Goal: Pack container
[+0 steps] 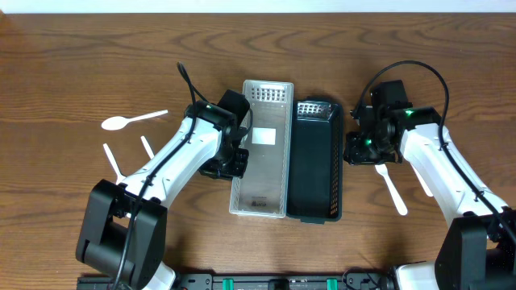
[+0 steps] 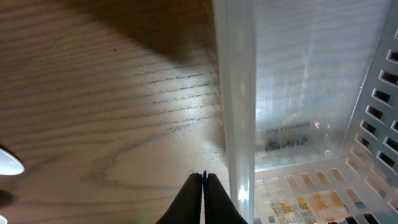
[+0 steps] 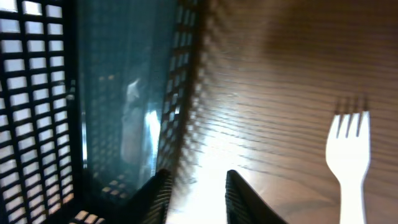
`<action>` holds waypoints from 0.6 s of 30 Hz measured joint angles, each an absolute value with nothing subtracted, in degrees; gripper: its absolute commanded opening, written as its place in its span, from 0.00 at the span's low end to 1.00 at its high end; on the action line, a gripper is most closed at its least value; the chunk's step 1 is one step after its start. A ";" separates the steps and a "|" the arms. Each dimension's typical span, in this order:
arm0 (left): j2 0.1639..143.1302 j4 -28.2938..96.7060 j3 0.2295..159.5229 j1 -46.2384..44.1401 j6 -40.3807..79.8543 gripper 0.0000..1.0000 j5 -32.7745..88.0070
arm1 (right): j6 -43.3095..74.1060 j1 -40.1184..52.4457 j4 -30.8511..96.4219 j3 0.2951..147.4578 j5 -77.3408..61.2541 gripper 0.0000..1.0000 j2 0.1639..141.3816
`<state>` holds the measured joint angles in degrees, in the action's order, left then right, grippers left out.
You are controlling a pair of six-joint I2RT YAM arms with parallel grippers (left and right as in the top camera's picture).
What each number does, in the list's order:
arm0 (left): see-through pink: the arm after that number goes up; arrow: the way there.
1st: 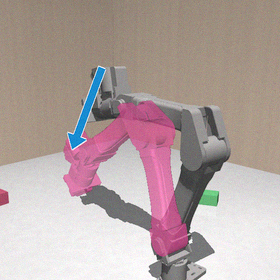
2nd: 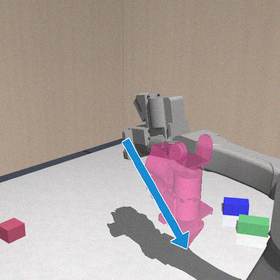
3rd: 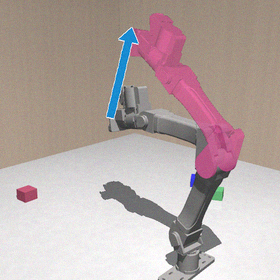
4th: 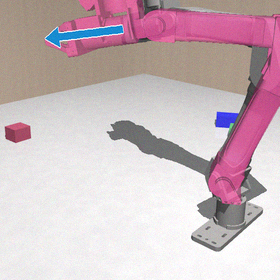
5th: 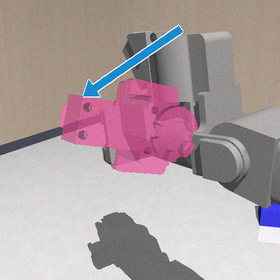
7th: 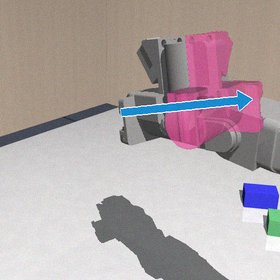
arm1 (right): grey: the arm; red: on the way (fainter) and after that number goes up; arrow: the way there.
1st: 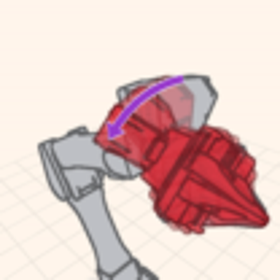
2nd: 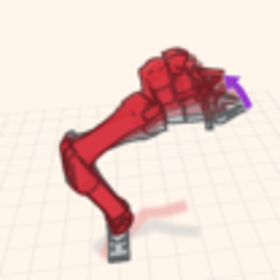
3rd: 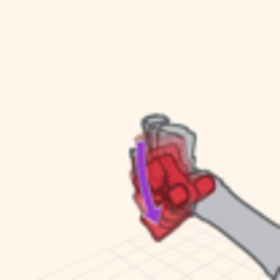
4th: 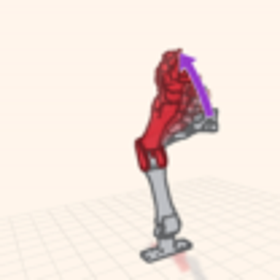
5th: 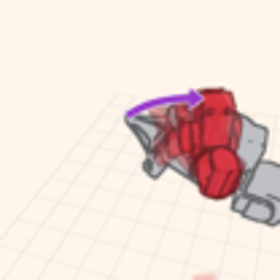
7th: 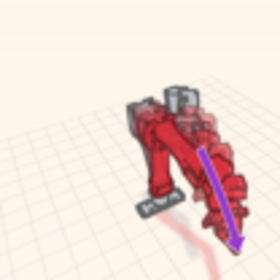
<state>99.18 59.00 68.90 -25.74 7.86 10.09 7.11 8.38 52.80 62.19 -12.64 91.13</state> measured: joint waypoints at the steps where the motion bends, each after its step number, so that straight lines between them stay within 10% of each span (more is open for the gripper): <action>1: 99.18 58.96 68.90 -25.74 7.86 0.06 9.56 | 7.18 8.38 52.75 62.19 -11.60 0.41 91.13; 4: 99.18 59.81 69.01 -25.80 7.66 0.11 7.38 | 7.07 7.94 53.60 62.59 -8.69 0.50 91.13; 12: 93.12 60.20 73.08 -25.43 5.93 0.68 2.72 | 3.53 2.00 66.52 77.93 -1.50 0.83 91.66; 18: 81.32 60.99 74.67 -19.79 7.29 0.71 1.74 | -1.41 -2.68 73.89 86.56 2.66 0.97 91.46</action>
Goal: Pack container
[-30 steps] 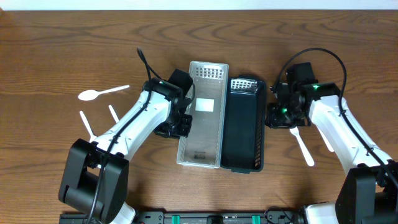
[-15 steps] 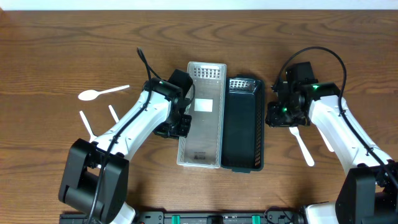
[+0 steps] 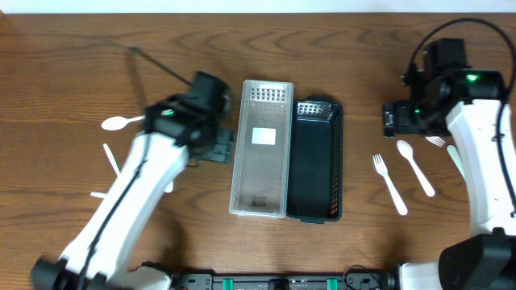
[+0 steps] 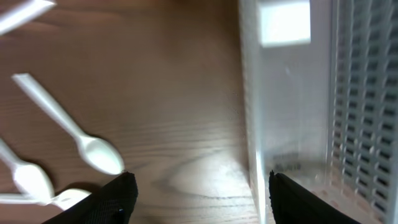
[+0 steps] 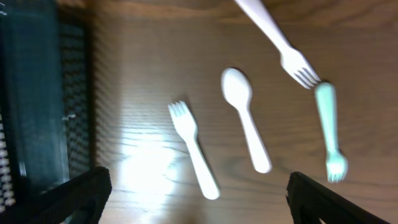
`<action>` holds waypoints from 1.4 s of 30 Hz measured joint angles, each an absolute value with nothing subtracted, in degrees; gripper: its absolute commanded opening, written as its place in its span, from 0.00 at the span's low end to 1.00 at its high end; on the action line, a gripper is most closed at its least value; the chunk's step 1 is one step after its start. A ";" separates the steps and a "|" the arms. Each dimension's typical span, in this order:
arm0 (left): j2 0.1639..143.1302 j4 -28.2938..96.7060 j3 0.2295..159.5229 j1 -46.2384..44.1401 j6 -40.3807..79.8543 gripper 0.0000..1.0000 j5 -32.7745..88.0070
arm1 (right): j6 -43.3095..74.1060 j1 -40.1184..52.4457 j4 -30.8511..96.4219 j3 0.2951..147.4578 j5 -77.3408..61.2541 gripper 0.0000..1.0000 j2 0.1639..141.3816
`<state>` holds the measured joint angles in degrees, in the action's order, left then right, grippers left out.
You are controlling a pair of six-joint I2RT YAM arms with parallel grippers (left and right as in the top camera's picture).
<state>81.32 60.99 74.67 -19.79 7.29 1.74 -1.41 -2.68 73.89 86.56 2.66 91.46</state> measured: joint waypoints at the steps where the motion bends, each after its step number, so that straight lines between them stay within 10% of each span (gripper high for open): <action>1: 79.40 61.54 74.72 -18.15 7.64 0.71 1.50 | -2.07 -3.36 74.26 86.54 3.05 0.98 91.44; 14: 62.54 65.04 74.72 0.34 10.94 0.85 1.02 | -4.27 -0.89 65.52 69.56 5.63 0.99 91.48; 42: 61.41 65.19 74.72 2.11 10.98 0.85 1.06 | -7.16 1.43 47.37 52.88 1.76 0.89 97.56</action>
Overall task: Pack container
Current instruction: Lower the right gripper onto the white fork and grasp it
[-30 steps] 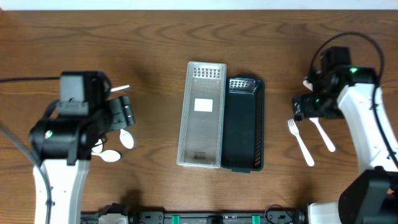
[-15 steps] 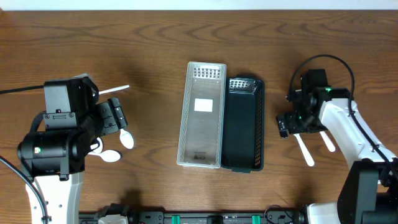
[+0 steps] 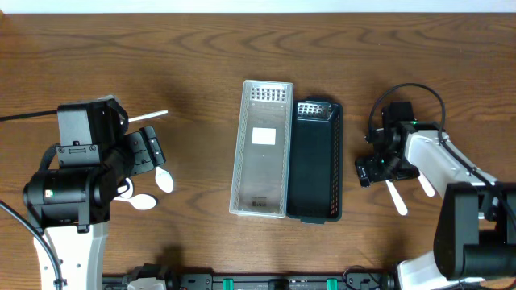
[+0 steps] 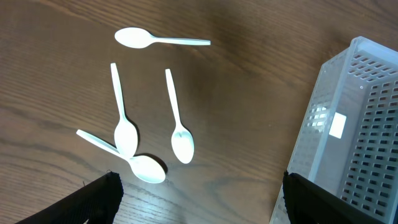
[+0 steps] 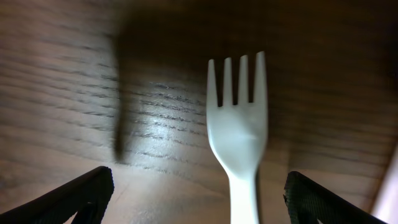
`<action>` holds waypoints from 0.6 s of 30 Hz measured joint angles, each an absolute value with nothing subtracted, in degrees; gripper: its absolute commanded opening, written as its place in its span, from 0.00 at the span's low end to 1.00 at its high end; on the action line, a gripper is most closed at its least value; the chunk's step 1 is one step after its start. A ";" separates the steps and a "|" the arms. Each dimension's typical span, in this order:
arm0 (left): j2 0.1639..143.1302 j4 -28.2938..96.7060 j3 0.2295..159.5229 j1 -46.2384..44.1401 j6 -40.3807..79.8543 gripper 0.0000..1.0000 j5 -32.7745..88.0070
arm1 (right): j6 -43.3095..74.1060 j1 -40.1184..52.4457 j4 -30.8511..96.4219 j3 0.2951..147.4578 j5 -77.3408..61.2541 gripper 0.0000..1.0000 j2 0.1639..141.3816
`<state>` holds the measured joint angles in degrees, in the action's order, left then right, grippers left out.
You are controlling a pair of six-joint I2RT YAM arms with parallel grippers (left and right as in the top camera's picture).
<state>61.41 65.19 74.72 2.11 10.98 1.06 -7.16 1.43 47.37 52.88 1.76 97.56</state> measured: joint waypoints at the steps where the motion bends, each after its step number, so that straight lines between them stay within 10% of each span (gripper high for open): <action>1: 61.43 65.17 74.72 2.11 10.98 0.85 1.04 | -7.16 1.43 47.42 52.82 1.76 0.88 98.26; 10: 61.47 65.17 74.72 2.11 10.98 0.85 1.04 | -8.01 1.43 48.64 53.47 1.98 0.46 99.94; 18: 61.47 65.19 74.72 2.11 10.98 0.85 1.04 | -7.79 1.43 48.75 53.52 1.98 0.40 100.03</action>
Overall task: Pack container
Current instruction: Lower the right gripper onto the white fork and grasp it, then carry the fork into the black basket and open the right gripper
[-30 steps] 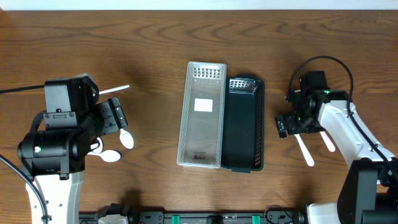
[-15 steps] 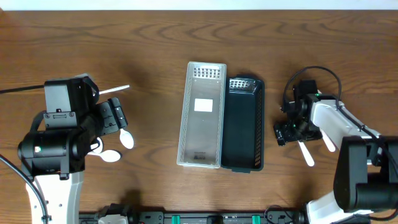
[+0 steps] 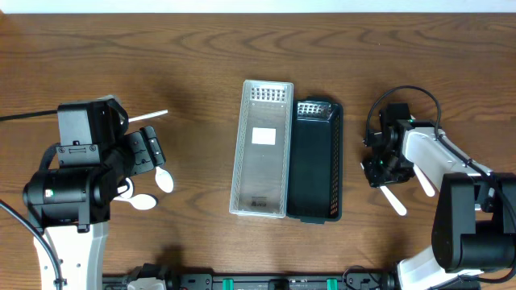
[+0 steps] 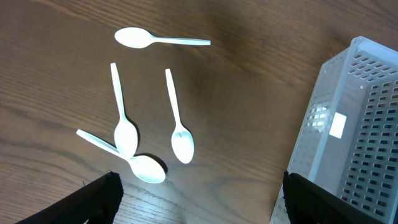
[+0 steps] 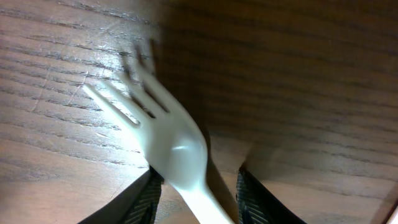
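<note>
A clear perforated container (image 3: 239, 161) and a dark one (image 3: 334, 165) stand side by side mid-table. Left of them lie several white spoons (image 4: 177, 118). My left gripper (image 4: 202, 208) hangs high over them, wide open and empty; overhead it is the left gripper (image 3: 145, 153). My right gripper (image 3: 379, 171) is low at the table, right of the dark container. In its wrist view the right gripper (image 5: 200, 196) straddles the neck of a white fork (image 5: 168, 140). The fork is tilted and blurred, close against the left finger (image 5: 146, 199), with a gap to the other finger.
The fork's handle (image 3: 393, 196) runs toward the near right. Another white utensil (image 3: 425, 184) lies beside it under the right arm. The clear container (image 4: 348, 124) fills the right of the left wrist view. Dark wood table (image 3: 81, 48) all around.
My right jaws have narrowed from wide open to straddle the fork's neck, and the fork now lies tilted with tines to the upper left. The left arm and the spoons are unchanged.
First my left gripper was shut at the clear container's left wall and my right stood narrowly open beside the dark container's right wall. Then both were away from the containers and wide open. Later the left hung over the spoons, and the right, low over the fork, now straddles it.
</note>
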`<action>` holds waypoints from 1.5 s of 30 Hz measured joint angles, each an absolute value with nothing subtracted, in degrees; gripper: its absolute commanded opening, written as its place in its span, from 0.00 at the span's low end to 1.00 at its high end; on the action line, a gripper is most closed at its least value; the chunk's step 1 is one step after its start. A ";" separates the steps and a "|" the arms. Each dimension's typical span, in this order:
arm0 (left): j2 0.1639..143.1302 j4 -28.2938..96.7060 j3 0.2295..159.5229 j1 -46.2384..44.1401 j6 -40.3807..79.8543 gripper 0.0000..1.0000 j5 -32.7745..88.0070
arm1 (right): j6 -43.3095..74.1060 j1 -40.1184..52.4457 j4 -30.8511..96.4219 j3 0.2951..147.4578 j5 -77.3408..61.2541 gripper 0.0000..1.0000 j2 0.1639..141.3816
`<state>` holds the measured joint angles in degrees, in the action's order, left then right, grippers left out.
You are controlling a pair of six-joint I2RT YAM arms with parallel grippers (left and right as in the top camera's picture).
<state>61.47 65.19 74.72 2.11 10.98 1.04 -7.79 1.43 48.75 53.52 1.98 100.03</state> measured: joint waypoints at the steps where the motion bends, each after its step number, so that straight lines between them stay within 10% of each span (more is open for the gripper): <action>1: 61.47 65.19 74.72 2.11 10.98 0.85 1.06 | -7.79 1.43 48.75 53.52 1.98 0.39 100.03; 26: 61.47 65.43 74.72 2.11 10.98 0.85 1.06 | -7.77 1.43 47.79 53.56 2.59 0.01 100.01; 45: 61.63 65.49 74.72 2.15 10.98 0.85 1.08 | 2.09 3.60 66.70 81.01 1.26 0.01 102.98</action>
